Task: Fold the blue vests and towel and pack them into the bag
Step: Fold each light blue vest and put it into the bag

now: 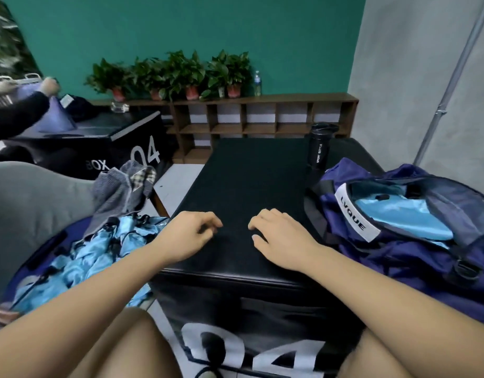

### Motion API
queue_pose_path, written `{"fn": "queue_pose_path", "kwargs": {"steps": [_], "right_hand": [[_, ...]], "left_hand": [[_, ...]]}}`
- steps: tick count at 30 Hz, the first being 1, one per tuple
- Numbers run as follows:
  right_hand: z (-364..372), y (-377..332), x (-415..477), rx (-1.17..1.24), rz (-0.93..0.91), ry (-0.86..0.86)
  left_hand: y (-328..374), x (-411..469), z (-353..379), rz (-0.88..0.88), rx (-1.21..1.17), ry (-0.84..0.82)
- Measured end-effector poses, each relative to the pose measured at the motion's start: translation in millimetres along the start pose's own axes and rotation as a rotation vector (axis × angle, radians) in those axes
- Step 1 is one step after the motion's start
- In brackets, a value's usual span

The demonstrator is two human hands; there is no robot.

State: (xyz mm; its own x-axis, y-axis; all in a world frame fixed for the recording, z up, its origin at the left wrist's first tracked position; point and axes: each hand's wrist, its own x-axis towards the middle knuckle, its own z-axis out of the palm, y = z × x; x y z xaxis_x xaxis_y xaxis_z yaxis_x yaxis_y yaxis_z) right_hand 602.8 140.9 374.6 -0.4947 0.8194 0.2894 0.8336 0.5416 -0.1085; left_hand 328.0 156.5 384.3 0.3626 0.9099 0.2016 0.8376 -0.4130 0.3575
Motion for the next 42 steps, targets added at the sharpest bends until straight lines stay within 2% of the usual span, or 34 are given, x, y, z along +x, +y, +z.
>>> {"fn": "queue_pose_path", "kwargs": {"steps": [6,14,18,21,25,26,30,32,38,42], "right_hand": [[39.7,-17.6,5.4,0.064,0.057,-0.073],[55.2,-23.9,15.6,0.071,0.084,-0.113],[62.6,-22.4,20.5,0.064,0.105,-0.106],[65.4,-22.9,23.1,0.063,0.117,-0.099],[69.1,-23.0,25.6,0.060,0.126,-0.097],[69.4,-23.1,26.7,0.058,0.125,-0.097],[66.8,-25.4,30.6,0.053,0.139,-0.108],[65.9,-27.6,31.1,0.045,0.145,-0.112],[62.7,-32.4,25.9,0.031,0.155,-0.150],[60.4,-33.0,17.7,0.054,0.154,-0.169]], "left_hand": [[-77.3,-35.8,-14.3,-0.165,0.104,-0.010],[-168.1,-51.9,-28.4,-0.484,0.114,0.155],[-205.2,-51.9,-18.4,-0.586,0.100,0.112],[-220.9,-52.6,-4.0,-0.580,0.149,0.053],[-213.8,-63.9,28.1,-0.440,0.297,0.287],[-210.6,-67.5,33.2,-0.405,0.328,0.296],[-216.7,-81.5,40.3,-0.349,0.462,0.044],[-219.0,-84.2,38.9,-0.325,0.523,0.000],[-205.1,-90.9,18.4,-0.367,0.450,0.155],[-192.8,-104.6,-8.3,-0.414,0.316,0.341]]}}
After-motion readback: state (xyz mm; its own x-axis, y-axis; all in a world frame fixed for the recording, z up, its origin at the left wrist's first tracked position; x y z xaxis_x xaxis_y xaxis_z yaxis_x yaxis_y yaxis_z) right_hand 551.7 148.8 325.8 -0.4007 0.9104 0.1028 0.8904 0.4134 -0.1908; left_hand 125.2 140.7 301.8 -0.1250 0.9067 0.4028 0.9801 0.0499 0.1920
